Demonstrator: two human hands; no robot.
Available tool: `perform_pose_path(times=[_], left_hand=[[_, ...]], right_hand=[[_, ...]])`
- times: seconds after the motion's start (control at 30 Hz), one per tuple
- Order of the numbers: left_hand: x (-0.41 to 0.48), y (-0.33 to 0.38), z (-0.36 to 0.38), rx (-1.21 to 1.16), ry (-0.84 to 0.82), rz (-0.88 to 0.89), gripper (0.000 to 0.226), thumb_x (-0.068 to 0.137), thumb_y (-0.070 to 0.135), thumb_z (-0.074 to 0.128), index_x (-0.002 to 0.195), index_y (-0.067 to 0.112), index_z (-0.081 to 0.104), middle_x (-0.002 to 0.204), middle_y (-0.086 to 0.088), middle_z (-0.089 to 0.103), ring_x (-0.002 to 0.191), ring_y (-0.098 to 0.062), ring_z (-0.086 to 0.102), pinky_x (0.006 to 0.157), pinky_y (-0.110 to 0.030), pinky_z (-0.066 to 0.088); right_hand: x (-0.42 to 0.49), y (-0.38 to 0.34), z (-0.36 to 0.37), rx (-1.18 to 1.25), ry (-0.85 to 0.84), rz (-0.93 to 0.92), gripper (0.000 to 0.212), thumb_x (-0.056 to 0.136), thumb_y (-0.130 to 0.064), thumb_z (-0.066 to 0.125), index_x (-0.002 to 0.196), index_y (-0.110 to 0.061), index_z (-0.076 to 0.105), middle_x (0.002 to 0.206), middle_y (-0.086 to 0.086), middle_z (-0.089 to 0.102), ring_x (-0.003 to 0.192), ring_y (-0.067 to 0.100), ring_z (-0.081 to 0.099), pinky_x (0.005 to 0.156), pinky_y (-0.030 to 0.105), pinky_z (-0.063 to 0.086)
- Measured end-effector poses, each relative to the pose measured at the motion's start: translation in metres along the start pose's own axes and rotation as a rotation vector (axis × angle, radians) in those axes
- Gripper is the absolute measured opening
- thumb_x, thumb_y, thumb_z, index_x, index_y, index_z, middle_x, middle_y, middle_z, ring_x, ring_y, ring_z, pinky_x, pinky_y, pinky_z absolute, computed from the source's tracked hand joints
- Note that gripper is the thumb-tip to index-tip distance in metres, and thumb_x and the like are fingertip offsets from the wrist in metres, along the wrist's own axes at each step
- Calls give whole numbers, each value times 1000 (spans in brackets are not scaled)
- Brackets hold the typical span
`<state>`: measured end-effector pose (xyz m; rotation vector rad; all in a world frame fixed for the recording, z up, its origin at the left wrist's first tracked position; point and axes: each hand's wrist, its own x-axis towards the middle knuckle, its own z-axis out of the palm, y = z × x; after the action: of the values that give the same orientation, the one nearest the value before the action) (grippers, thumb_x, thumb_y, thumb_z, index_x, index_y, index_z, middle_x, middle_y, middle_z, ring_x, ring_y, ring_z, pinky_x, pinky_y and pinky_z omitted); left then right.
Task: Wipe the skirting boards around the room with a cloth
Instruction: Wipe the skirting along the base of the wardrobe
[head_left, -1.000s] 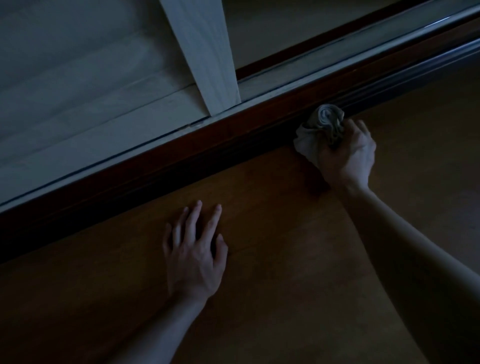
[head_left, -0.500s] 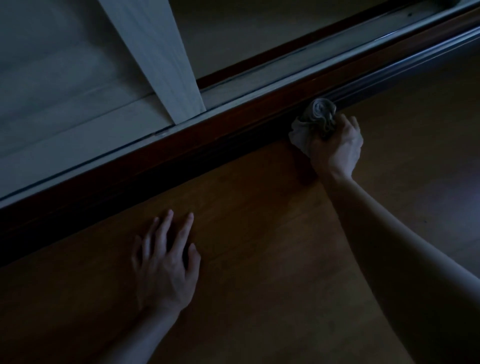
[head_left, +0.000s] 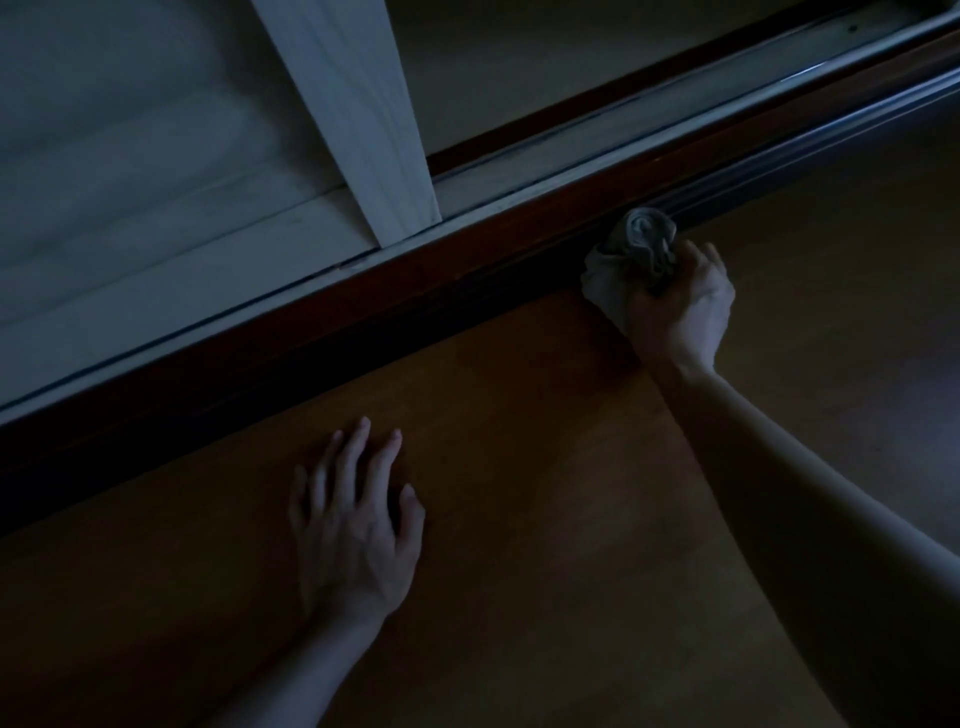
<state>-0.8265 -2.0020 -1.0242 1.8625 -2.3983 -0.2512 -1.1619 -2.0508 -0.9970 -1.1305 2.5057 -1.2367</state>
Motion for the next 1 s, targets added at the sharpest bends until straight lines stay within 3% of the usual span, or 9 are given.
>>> perform_pose_path(times=[0.07,0.17,0.33,0.5,0.67,0.8,0.9,1.0], left_hand=[[-1,0,0,-15,16,13,52,94,45,36,141,30,52,156,2,40,145,-24,32,120,-57,19],[0,0,-1,-6,25,25,53,93,44,36,137,24,57,149,0,47,140,-27,40,119,-61,21],[2,0,-2,-11,59,48,51,91,40,39,133,21,62,143,-2,51,134,-28,45,118,-62,23],[2,0,-4,-10,65,46,52,89,39,41,134,22,62,140,-2,54,127,-29,49,117,-60,26],[11,15,-9,-73,79,4,50,86,41,45,130,21,59,131,-1,56,115,-27,52,98,-57,46],[24,59,-10,-135,38,193,53,88,40,47,136,20,55,139,0,52,117,-24,55,98,-52,47],[37,98,-8,-139,-61,378,62,92,45,46,149,21,44,155,1,39,134,-22,46,108,-48,43],[48,123,-3,-29,-252,477,75,95,60,33,160,34,8,169,5,3,154,-19,9,124,-47,17]], right_hand=[[-20,-15,11,28,-91,-62,35,88,-43,51,103,-13,63,103,2,55,90,15,51,74,39,47],[-58,-46,33,80,-222,-176,55,83,-62,41,103,-16,63,100,-5,52,85,8,50,68,28,41],[-101,-83,63,104,-338,-290,56,82,-65,41,96,-14,61,94,-2,53,79,14,54,63,29,44],[-109,-90,72,104,-417,-376,53,83,-63,46,99,-15,61,97,-4,53,84,13,52,68,26,41],[-79,-63,54,105,-343,-317,46,80,-59,57,98,-17,59,97,-4,52,84,15,53,67,29,41],[-44,-30,27,72,-225,-226,52,77,-63,47,95,-15,59,95,-3,51,82,15,53,65,30,38],[-19,-10,10,24,-138,-144,42,81,-54,51,95,-15,61,94,-4,51,81,16,54,65,29,36],[0,6,-1,-20,-70,-71,23,88,-34,61,100,-14,63,95,-3,52,85,20,56,68,29,36]])
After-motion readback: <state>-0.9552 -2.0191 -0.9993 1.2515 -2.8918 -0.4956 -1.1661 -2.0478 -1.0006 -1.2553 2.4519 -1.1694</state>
